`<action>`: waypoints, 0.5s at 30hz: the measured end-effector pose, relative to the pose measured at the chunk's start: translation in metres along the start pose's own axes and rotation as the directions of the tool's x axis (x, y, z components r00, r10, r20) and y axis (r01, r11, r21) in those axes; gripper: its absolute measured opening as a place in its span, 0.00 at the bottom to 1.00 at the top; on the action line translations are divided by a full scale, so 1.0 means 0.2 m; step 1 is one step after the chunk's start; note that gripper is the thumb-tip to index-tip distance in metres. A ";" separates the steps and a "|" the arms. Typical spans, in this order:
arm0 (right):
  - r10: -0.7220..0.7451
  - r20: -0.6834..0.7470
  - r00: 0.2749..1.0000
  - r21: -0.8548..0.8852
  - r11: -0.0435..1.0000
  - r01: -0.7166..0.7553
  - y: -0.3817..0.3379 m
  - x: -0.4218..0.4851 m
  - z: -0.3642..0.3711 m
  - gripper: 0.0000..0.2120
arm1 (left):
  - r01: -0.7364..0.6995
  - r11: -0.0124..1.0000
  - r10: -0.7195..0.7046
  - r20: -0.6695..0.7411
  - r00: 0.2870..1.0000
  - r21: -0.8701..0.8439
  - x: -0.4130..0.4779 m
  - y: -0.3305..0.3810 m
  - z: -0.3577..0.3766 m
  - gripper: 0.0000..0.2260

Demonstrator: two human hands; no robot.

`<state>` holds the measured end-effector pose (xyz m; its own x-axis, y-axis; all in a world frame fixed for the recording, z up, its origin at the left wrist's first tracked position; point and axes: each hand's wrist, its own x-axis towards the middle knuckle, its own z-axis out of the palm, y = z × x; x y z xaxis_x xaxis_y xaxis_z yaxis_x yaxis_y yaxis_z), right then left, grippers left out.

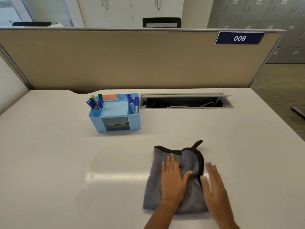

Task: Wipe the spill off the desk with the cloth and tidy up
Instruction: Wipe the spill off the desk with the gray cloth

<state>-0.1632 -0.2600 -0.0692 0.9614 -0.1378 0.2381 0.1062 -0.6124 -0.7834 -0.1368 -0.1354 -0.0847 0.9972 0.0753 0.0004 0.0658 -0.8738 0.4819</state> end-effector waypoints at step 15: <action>-0.144 0.310 0.940 -0.589 0.747 0.309 -0.08 -0.11 0.49 0.52 | 0.102 0.939 -0.062 -0.127 0.990 0.329 0.07 -0.65 -0.32 0.26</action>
<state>-0.1610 -0.1710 -0.1184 0.9668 0.2002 0.1587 0.2269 -0.9583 -0.1735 -0.1347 0.0100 -0.0901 0.9783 0.1903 0.0817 0.1751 -0.9707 0.1643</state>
